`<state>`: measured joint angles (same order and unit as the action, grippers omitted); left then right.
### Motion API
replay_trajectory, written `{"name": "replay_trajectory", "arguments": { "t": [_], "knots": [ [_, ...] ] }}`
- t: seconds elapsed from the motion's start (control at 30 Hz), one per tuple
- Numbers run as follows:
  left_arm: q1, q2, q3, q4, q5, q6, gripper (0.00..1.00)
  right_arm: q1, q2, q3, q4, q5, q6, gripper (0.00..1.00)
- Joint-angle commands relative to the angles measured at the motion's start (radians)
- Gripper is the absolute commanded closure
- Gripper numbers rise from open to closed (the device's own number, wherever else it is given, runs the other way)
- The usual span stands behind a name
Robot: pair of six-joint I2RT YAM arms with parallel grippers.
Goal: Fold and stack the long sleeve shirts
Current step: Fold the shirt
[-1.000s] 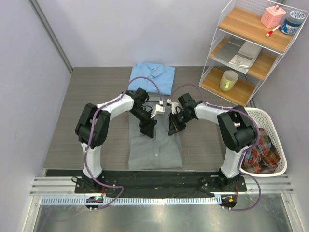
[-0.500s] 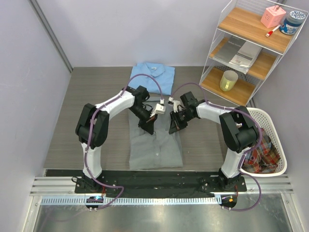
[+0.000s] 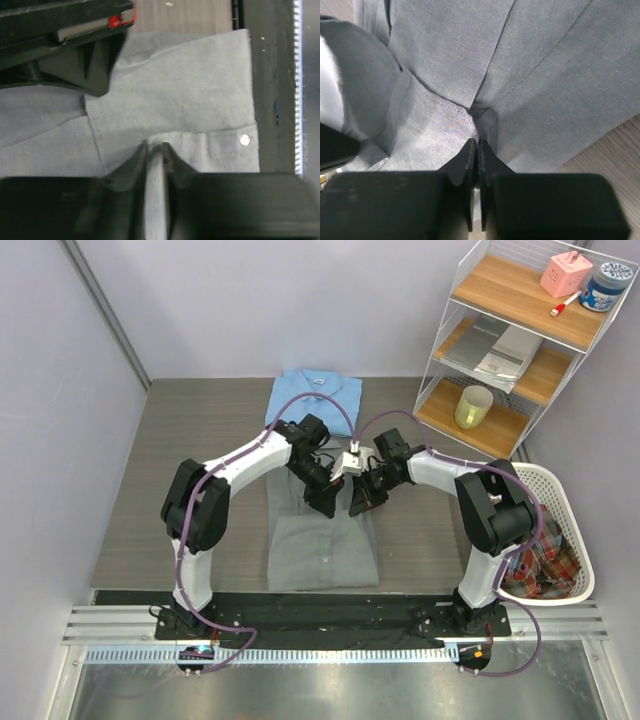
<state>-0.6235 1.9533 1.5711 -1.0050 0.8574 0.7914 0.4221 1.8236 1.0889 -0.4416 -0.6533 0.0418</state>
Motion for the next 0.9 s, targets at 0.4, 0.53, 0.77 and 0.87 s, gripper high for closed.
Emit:
{"name": "replay_trajectory", "arguments": {
  "t": [0.4, 0.53, 0.77, 0.87],
  "knots": [
    [0.245, -0.628, -0.552, 0.411, -0.058, -1.005, 0.17, -0.126, -0.334, -0.122, -0.107, -0.169, 0.171, 0.09],
    [0.289, -0.873, -0.808, 0.658, -0.086, -1.400, 0.00, -0.128, -0.383, -0.247, -0.085, -0.230, 0.239, 0.04],
    [0.327, -0.953, -0.913, 0.497, -0.159, -1.477, 0.00, -0.131, -0.420, -0.414, 0.035, -0.273, 0.374, 0.00],
    [0.349, -0.956, -0.965, 0.448, -0.153, -1.491, 0.00, -0.131, -0.451, -0.469, 0.101, -0.292, 0.435, 0.00]
  ]
}}
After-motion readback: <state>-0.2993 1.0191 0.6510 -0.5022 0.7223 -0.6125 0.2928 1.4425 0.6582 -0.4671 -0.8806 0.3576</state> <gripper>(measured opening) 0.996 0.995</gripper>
